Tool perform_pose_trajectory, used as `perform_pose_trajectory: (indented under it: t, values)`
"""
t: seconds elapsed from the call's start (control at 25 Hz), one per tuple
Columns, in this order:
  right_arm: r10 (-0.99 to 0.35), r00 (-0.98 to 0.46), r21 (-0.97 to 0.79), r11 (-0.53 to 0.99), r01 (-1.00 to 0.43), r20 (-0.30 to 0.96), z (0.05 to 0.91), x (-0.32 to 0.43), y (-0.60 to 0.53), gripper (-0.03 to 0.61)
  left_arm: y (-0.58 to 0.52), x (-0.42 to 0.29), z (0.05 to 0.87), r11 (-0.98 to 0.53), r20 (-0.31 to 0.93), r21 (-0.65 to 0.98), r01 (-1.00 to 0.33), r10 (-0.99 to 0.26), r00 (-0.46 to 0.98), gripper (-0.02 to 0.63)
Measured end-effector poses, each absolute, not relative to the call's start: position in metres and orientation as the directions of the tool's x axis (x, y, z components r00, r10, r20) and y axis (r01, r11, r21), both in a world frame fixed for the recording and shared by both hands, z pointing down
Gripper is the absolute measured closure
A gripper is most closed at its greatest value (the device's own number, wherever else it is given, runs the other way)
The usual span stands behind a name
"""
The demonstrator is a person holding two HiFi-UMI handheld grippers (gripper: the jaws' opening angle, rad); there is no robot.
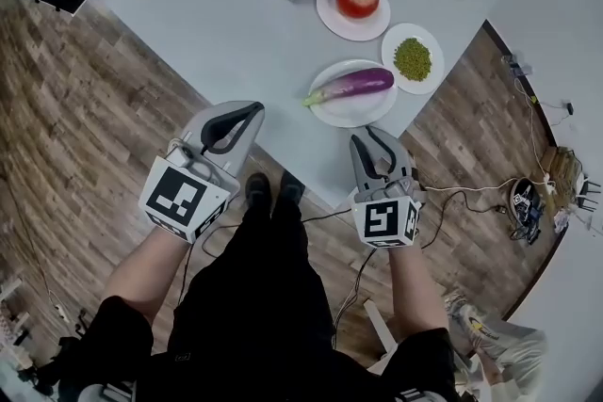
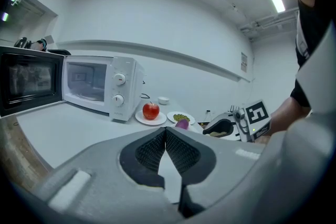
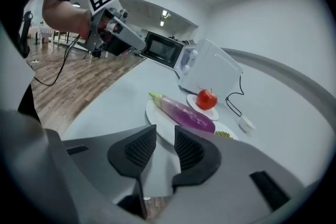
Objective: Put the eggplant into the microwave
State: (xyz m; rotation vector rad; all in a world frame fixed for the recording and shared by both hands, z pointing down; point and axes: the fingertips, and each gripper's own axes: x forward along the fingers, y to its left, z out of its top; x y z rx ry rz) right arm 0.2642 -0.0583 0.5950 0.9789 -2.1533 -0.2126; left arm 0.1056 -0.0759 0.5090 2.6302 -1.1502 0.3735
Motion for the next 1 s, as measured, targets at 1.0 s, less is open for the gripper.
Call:
perform_pose_trajectory:
  t: [1.0]
  values:
    - [-0.744,-0.294,0.669,0.668,-0.324,0.6,0.623,0.238,-0.081,0.462,-0.077,0.08,0.533,-0.65,0.355,0.116,-0.751,-0.679,0.643,0.604]
